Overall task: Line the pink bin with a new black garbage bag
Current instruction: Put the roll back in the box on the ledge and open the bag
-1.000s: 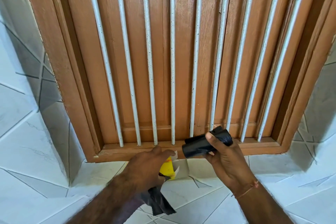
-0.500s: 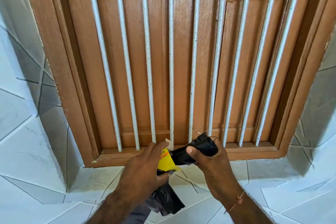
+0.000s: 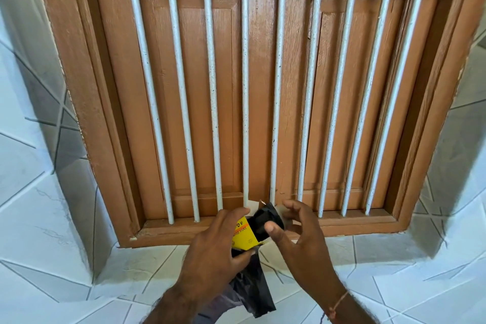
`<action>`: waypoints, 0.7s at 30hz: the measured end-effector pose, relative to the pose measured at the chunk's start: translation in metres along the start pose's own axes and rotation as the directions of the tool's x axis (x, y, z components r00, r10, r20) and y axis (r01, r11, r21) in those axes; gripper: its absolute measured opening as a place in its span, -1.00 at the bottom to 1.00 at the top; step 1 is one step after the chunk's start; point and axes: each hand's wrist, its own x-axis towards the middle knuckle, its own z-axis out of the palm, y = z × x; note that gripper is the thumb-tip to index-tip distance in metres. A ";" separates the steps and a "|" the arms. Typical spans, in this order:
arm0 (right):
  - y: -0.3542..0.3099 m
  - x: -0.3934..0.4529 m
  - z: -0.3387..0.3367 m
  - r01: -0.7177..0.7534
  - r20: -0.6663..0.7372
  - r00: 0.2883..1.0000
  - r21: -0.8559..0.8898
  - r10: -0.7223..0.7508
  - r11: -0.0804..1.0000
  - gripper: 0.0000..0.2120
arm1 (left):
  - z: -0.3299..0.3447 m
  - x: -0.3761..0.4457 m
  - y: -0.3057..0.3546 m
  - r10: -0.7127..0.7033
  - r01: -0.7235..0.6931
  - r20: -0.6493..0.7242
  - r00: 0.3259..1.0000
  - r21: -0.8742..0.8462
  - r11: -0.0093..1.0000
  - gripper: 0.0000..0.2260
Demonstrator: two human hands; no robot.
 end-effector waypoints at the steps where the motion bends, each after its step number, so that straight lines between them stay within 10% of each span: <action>1: 0.001 -0.001 0.001 0.026 -0.075 0.997 -0.017 -0.027 1.000 -0.47 | 0.000 0.000 0.000 -0.023 0.022 -0.016 1.000 -0.033 0.999 -0.38; 21: -0.014 -0.002 0.008 0.005 0.049 0.998 0.365 -0.025 0.931 -0.95 | -0.007 0.002 0.006 -0.016 0.017 0.019 1.000 -0.075 0.997 -0.47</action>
